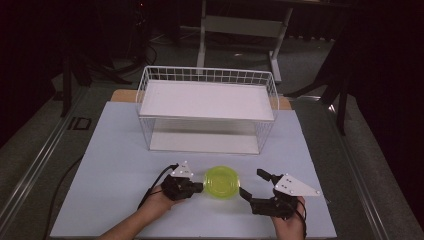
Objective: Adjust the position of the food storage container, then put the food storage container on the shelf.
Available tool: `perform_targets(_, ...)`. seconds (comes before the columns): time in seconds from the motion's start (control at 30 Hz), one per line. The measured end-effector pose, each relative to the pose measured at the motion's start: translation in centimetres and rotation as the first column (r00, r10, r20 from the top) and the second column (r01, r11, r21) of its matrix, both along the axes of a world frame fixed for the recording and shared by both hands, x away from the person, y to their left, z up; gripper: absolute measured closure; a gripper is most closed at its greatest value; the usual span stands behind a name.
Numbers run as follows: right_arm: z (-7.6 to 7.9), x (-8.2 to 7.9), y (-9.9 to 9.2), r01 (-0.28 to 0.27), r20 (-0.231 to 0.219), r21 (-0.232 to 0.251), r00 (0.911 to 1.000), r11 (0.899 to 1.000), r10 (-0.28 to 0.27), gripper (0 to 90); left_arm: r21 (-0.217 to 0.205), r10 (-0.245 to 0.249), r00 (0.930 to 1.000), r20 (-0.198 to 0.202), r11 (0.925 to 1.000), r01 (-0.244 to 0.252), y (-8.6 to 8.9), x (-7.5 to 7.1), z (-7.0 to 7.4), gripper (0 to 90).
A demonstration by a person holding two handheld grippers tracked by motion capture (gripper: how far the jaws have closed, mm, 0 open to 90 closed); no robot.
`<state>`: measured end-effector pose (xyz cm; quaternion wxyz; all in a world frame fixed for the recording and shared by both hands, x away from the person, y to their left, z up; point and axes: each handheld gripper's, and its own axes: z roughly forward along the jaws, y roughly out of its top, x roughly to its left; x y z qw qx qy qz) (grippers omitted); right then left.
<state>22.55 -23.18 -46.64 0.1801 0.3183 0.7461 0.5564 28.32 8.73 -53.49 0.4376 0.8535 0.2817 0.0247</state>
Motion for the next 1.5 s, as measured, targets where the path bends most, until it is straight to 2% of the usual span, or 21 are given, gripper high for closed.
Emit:
perform_targets(0.03,0.0,0.0,0.0,0.0,0.0,0.0,1.0,1.0,0.0,14.4,-0.009,0.005,1.0,-0.001,0.9999,-0.005,0.4,-0.1,0.2,83.8)
perform_targets(0.17,0.0,0.0,0.2,-0.001,0.002,-0.01,1.0,1.0,0.001,14.3,-0.045,0.041,0.9991,-0.005,0.9982,-0.041,2.0,-0.7,1.1,70.5)
perform_targets(0.2,0.0,0.0,0.2,-0.001,0.002,-0.01,1.0,1.0,0.001,14.3,-0.081,0.058,0.9983,0.003,0.9951,-0.057,2.9,-1.2,1.7,70.5)
perform_targets(0.23,-0.1,0.0,0.2,-0.001,-0.001,-0.015,1.0,1.0,0.001,14.3,-0.093,0.068,0.9976,0.004,0.9934,-0.068,3.4,-1.5,2.0,56.6)
perform_targets(0.3,-0.2,0.0,0.3,0.0,-0.004,-0.021,1.0,1.0,0.0,14.3,-0.114,0.083,0.9965,0.012,0.9902,-0.081,4.1,-1.9,2.4,52.8)
perform_targets(0.33,-0.3,0.0,0.4,0.002,-0.001,-0.034,1.0,0.999,-0.002,14.2,-0.123,0.094,0.9954,0.017,0.9881,-0.091,4.4,-2.1,2.6,38.3)
perform_targets(0.37,-0.3,0.0,0.4,0.002,-0.001,-0.034,1.0,0.999,-0.002,14.2,-0.141,0.096,0.9953,0.014,0.9857,-0.093,4.7,-2.3,2.8,38.3)
perform_targets(0.4,-0.3,0.0,0.5,0.002,-0.002,-0.041,1.0,0.999,-0.002,14.2,-0.15,0.087,0.9962,0.008,0.985,-0.085,4.9,-2.4,2.8,30.8)
perform_targets(0.53,-0.3,-0.1,0.8,0.0,0.006,-0.06,1.0,0.998,0.0,14.1,-0.18,0.118,0.9928,-0.02,0.9764,-0.12,5.4,-2.7,3.3,3.5)
perform_targets(0.57,-0.2,-0.2,0.9,0.0,0.004,-0.059,1.0,0.998,0.0,14.1,-0.185,0.127,0.9917,-0.018,0.9742,-0.128,5.4,-2.8,3.5,2.2)
perform_targets(0.7,0.0,-0.4,1.3,-0.007,0.014,-0.076,0.9999,0.997,0.008,13.8,-0.203,0.149,0.9878,0.045,0.9696,-0.137,4.8,-3.5,4.8,1.6)
perform_targets(0.77,0.4,-0.6,1.4,-0.015,0.028,-0.084,0.9995,0.996,0.017,13.8,-0.237,0.131,0.9907,0.035,0.9641,-0.119,4.4,-3.6,5.4,1.6)
perform_targets(0.87,1.2,-0.7,1.4,-0.016,0.045,-0.089,0.9988,0.996,0.02,13.8,-0.224,0.119,0.9905,0.07,0.9695,-0.1,3.7,-3.7,6.3,1.7)
perform_targets(0.9,1.4,-0.7,1.4,-0.017,0.041,-0.087,0.9989,0.996,0.021,13.9,-0.223,0.104,0.9924,0.066,0.9709,-0.087,3.4,-3.7,6.6,1.7)
perform_targets(1.03,2.1,-0.2,1.1,-0.01,0.037,-0.084,0.9992,0.996,0.013,14.9,-0.23,0.091,0.9921,0.087,0.9707,-0.069,2.6,-3.3,7.5,1.8)
perform_targets(1.1,2.2,0.2,1.0,-0.004,0.031,-0.089,0.9995,0.996,0.007,14.9,-0.23,0.089,0.9933,0.073,0.9707,-0.07,2.2,-3.0,7.8,1.9)
perform_targets(1.17,2.2,0.6,1.0,-0.01,0.016,-0.102,0.9998,0.995,0.012,14.7,-0.244,0.092,0.9944,0.052,0.9667,-0.077,1.9,-2.7,8.0,1.9)
perform_targets(1.27,2.0,1.3,1.0,-0.028,0.005,-0.114,0.9996,0.993,0.029,14.2,-0.22,0.094,0.9947,0.042,0.9719,-0.083,1.3,-2.1,8.0,2.0)
perform_targets(1.37,1.8,1.8,0.9,-0.024,-0.002,-0.112,0.9997,0.993,0.024,13.5,-0.216,0.09,0.9959,0.002,0.9724,-0.088,0.8,-1.4,7.6,2.0)
perform_targets(1.43,1.6,2.1,0.8,-0.025,-0.042,-0.098,0.9989,0.995,0.021,13.3,-0.202,0.091,0.9958,-0.005,0.9752,-0.09,0.4,-1.0,7.4,2.0)
perform_targets(1.5,1.4,2.4,0.7,-0.017,-0.073,-0.111,0.9973,0.994,0.009,13.0,-0.184,0.088,0.9962,-0.003,0.9792,-0.087,0.1,-0.6,7.1,2.0)
